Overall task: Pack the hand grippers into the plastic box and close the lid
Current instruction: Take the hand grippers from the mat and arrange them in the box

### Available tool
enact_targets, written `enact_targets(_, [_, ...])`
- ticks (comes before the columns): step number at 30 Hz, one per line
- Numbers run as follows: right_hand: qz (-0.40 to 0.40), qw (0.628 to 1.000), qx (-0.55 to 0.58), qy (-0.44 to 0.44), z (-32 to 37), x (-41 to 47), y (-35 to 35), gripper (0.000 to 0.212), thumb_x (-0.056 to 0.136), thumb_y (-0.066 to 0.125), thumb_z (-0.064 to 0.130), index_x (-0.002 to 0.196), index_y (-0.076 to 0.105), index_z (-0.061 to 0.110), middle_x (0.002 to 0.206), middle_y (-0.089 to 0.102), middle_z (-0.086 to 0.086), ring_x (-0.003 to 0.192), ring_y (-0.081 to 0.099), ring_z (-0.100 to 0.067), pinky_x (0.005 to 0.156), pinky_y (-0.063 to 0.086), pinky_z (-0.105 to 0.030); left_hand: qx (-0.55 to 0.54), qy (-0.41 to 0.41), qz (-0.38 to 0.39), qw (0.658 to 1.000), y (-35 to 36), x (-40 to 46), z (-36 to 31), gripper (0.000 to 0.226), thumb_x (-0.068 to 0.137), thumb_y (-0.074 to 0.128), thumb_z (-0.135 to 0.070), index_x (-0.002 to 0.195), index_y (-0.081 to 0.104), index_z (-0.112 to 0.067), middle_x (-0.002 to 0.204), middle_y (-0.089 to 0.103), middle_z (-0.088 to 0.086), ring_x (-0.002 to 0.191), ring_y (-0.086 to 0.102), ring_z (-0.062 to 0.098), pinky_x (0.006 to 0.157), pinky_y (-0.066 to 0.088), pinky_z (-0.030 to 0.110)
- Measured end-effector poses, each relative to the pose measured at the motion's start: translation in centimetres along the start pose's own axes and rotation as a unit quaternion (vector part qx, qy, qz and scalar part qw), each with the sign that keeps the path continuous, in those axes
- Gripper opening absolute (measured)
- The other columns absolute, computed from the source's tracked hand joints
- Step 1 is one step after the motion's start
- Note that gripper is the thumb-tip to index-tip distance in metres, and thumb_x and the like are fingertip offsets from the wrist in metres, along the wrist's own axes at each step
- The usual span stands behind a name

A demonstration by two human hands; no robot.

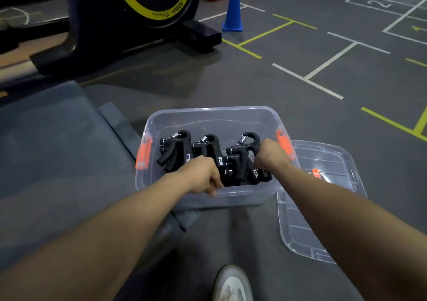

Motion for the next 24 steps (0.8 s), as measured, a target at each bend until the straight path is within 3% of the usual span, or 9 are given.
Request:
enact_targets(8, [0.029,0.998,0.055,0.007,-0.6,1.9,3.1,0.002,0.083,0.053,0.011,0.081,0.052,0.010,0.107,0.067,-0.017,0.100,0.065,-0.034,0.071,0.045,-0.032,-0.035,0.008,0.025,0.999,0.5,-0.1,0.1,0.034,0.069,0.080,-0.014,0.102,0.074,-0.018,0.097,0.075,-0.001,0.080,0.060,0.001,0.076,0.041,0.013])
enact_targets(14, [0.046,0.996,0.060,0.051,-2.5,3.5,5.2,0.025,0.080,0.058,0.004,0.105,0.062,0.003,0.113,0.066,-0.016,0.105,0.064,-0.032,0.081,0.051,-0.034,-0.051,0.011,0.056,0.997,0.9,0.7,0.4,0.033,0.065,0.083,-0.013,0.097,0.076,-0.016,0.089,0.076,0.001,0.069,0.061,-0.001,0.078,0.049,0.016])
enact_targets(17, [0.059,0.994,0.060,0.067,-3.0,3.8,6.2,0.029,0.077,0.065,0.003,0.105,0.062,0.001,0.115,0.065,-0.017,0.105,0.065,-0.031,0.082,0.052,-0.034,-0.053,0.017,0.089,0.994,0.7,1.4,0.2,0.033,0.065,0.083,-0.011,0.097,0.075,-0.014,0.088,0.076,0.003,0.060,0.057,-0.010,0.063,0.045,0.004])
enact_targets(19, [0.067,0.993,0.063,0.073,-3.1,3.9,6.6,0.027,0.076,0.065,0.001,0.103,0.062,0.001,0.113,0.066,-0.017,0.103,0.066,-0.031,0.076,0.051,-0.032,-0.041,0.017,0.119,0.992,0.6,2.0,0.1,0.033,0.065,0.083,-0.011,0.097,0.075,-0.014,0.088,0.076,0.003,0.052,0.055,-0.013,0.060,0.045,0.005])
enact_targets(22, [0.075,0.992,0.062,0.076,-3.1,4.1,6.6,0.027,0.075,0.065,0.001,0.102,0.063,0.002,0.110,0.067,-0.017,0.101,0.067,-0.030,0.069,0.048,-0.029,-0.056,0.017,0.129,0.990,0.1,2.9,-0.3,0.028,0.067,0.082,-0.017,0.094,0.075,-0.014,0.074,0.072,-0.005,0.063,0.061,-0.003,0.070,0.049,0.013])
enact_targets(24, [0.068,0.993,0.064,0.076,-3.1,4.5,6.4,0.027,0.075,0.064,0.002,0.103,0.063,0.002,0.111,0.068,-0.017,0.101,0.067,-0.030,0.070,0.049,-0.029,-0.119,0.014,0.071,0.990,-1.0,3.9,-0.5,0.024,0.072,0.079,-0.022,0.094,0.075,-0.015,0.073,0.068,-0.007,0.076,0.064,0.008,0.079,0.050,0.021])
Point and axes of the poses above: each hand's wrist, its own x-axis towards the middle knuckle, its own y-axis out of the palm, z = x × y, the point moved 7 cm from there along x, towards the middle knuckle
